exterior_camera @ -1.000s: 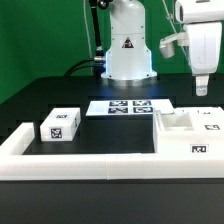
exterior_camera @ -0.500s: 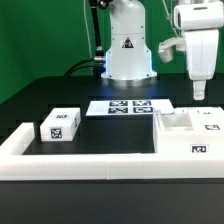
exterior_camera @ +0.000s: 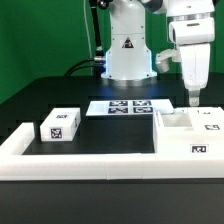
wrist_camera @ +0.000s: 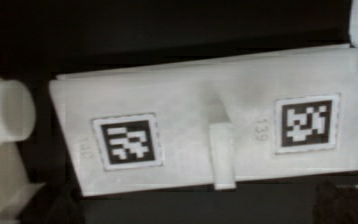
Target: Assemble cabinet
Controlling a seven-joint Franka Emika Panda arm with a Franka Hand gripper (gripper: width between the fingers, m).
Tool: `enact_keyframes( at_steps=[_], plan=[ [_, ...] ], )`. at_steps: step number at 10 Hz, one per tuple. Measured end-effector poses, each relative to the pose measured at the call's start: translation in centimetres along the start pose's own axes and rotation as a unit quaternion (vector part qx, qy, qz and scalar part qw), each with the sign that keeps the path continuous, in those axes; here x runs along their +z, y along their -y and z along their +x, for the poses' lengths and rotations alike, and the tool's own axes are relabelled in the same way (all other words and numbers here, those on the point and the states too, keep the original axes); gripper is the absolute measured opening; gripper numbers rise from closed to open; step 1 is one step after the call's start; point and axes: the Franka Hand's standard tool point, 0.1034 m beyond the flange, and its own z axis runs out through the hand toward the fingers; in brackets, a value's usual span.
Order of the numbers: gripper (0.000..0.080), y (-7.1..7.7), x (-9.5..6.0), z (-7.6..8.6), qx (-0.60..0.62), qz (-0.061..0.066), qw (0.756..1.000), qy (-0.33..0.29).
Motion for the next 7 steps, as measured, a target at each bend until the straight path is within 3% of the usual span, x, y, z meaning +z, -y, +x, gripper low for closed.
enact_keyframes(
  at_steps=[4, 7],
  plan=[
    [0.0649, 1.1, 2.9, -1.0, 0.010, 0.019, 1.000, -0.006],
    [0.0649, 1.1, 3.4, -0.2, 0.010, 0.007, 1.000, -0.018]
  ],
)
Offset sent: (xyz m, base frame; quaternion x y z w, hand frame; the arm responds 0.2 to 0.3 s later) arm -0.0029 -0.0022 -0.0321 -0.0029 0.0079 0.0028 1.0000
